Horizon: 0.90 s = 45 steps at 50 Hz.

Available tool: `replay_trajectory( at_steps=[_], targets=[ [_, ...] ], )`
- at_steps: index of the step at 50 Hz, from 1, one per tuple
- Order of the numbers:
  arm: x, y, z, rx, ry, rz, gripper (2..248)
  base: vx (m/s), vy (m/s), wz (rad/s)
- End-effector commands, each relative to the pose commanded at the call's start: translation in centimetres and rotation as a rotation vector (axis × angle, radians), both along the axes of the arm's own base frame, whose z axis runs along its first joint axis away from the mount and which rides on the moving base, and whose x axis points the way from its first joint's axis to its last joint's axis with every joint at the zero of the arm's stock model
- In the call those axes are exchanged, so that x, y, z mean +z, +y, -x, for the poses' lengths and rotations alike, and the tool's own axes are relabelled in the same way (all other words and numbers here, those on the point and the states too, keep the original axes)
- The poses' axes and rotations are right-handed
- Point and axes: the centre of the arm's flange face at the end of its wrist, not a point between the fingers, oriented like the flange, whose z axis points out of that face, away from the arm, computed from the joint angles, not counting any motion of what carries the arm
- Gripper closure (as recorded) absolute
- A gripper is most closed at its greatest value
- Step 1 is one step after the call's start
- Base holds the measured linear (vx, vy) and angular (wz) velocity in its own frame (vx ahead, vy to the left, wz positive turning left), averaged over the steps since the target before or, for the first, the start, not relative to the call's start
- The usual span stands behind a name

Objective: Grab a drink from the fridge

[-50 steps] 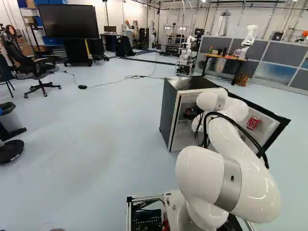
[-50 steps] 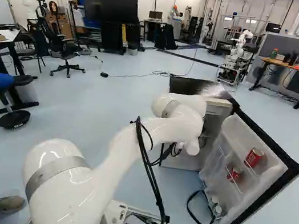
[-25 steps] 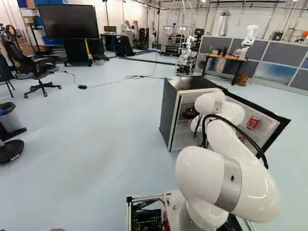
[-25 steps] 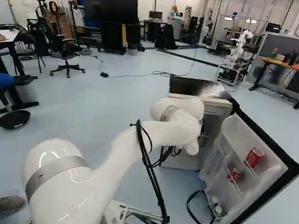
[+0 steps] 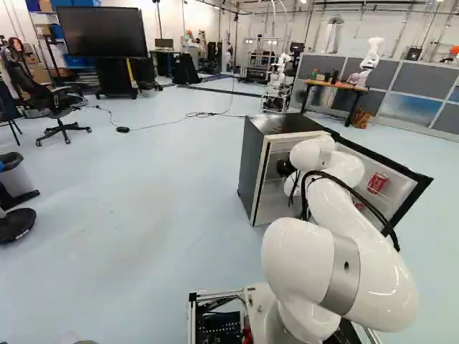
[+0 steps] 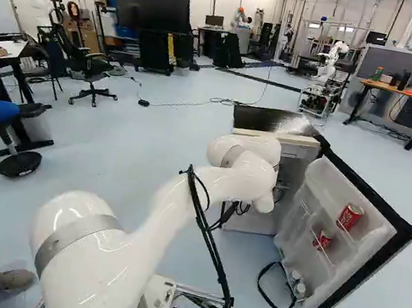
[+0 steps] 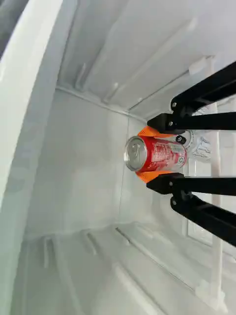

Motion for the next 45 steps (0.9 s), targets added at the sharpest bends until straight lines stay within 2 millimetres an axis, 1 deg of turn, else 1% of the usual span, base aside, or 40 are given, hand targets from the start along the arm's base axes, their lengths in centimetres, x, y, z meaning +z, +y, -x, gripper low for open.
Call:
replay_trajectory(
  at_steps=[7,20,28,34,45],
  targets=[
    [0.6,0.0,0.0,0.0,-0.001,0.0,162,0.0,0.0,0.0],
    [2.5,-0.1,-0.2,0.0,-0.004,0.002,162,0.0,0.0,0.0],
    [3.0,-0.1,-0.1,0.0,-0.003,0.002,162,0.0,0.0,0.0],
    [3.4,-0.1,0.5,-0.005,0.009,-0.006,162,0.0,0.0,0.0],
    [4.1,0.0,2.4,-0.017,0.042,-0.028,162,0.0,0.0,0.0]
  ],
)
